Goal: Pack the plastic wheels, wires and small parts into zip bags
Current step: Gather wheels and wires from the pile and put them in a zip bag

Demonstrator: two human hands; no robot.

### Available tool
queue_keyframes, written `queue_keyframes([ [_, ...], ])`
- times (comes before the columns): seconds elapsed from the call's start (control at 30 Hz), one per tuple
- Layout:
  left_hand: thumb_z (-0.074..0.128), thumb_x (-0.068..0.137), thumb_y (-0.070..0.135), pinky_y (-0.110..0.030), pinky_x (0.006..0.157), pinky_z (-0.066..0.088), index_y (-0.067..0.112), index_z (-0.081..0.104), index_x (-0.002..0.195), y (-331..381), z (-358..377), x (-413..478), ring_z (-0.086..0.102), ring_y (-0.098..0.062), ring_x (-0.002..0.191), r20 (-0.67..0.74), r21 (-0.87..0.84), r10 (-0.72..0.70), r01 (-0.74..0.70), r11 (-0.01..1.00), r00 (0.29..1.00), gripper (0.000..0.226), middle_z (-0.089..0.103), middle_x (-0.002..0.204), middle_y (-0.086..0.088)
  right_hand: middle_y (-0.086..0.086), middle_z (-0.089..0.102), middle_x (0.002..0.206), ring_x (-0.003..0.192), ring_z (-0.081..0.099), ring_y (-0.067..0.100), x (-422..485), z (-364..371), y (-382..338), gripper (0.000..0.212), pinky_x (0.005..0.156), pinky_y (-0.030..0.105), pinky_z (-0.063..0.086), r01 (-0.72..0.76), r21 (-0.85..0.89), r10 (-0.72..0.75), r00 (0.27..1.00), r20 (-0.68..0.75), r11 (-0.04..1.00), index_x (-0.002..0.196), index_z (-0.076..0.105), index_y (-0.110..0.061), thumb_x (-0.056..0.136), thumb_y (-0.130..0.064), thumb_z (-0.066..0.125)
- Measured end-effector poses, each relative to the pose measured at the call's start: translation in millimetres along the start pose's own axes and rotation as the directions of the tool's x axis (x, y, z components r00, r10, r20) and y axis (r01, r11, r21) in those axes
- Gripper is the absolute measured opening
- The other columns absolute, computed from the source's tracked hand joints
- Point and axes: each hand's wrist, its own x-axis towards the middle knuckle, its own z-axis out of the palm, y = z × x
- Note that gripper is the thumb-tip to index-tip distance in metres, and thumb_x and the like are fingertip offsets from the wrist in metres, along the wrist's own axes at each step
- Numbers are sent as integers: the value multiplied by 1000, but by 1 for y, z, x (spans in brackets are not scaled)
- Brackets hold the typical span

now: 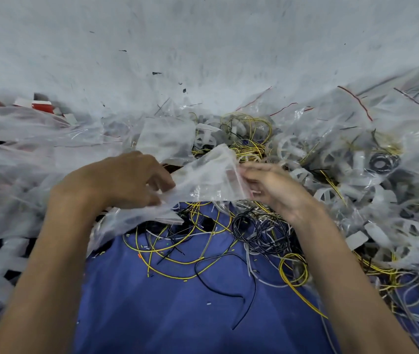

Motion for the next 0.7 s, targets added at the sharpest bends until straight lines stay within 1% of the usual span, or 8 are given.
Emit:
queue_keyframes([
  [0.1,65,45,80,-29,88,50,44,60,113,15,-6,0,62,5,90,182,-102,-34,53,993,983,78,68,91,28,-4,73,78,71,66,5,-2,13,6,18,64,17,52,14,-136,4,991,130,991,93,69,-7,87,2,54],
  [0.23,33,46,99,-38,96,44,42,25,141,32,-1,14,60,-7,100,140,-160,-70,92,983,988,112,69,103,12,22,62,114,101,62,28,-7,30,10,36,90,33,50,120,-356,-31,969,246,927,118,61,-5,86,9,54],
  [0.3,28,58,89,-37,102,39,36,7,147,38,6,19,55,-17,114,110,-95,-85,96,991,990,106,62,122,4,27,58,117,104,60,30,-9,40,11,39,94,36,47,215,-393,-82,941,329,894,120,59,-11,86,9,54],
  [0.4,40,86,62,-27,91,34,33,6,148,44,15,22,45,-20,124,50,-12,-39,40,999,998,76,52,135,1,4,69,98,87,59,4,-11,51,11,34,79,15,48,288,-350,-177,932,316,892,100,66,-28,85,2,58],
  [0.5,50,90,32,-29,84,38,39,34,137,42,12,19,52,-26,107,-23,28,-34,34,999,999,50,59,112,-5,-2,72,89,77,57,-1,-5,54,17,26,75,15,45,280,-405,-168,942,290,870,83,71,-33,83,-8,65],
  [0.57,50,86,13,-30,84,43,37,56,106,35,3,12,54,-20,94,-106,24,-15,18,1000,994,32,59,94,2,-14,70,80,72,58,-4,2,48,23,14,73,15,47,254,-528,-114,952,283,810,89,74,-27,83,-16,67],
  [0.63,51,84,10,-13,71,41,36,59,76,28,-8,1,54,-2,78,-204,-4,-10,10,1000,979,29,59,80,12,-14,64,68,57,54,-6,10,44,29,16,60,12,44,171,-611,-56,978,203,773,98,73,-19,86,-19,63],
  [0.7,48,79,18,-3,54,33,38,59,66,29,-16,-12,51,11,64,-260,-10,-1,-2,1000,966,26,52,63,21,-11,58,57,44,50,-4,14,46,34,20,49,11,43,38,-523,39,990,135,851,104,71,-15,91,-12,56],
])
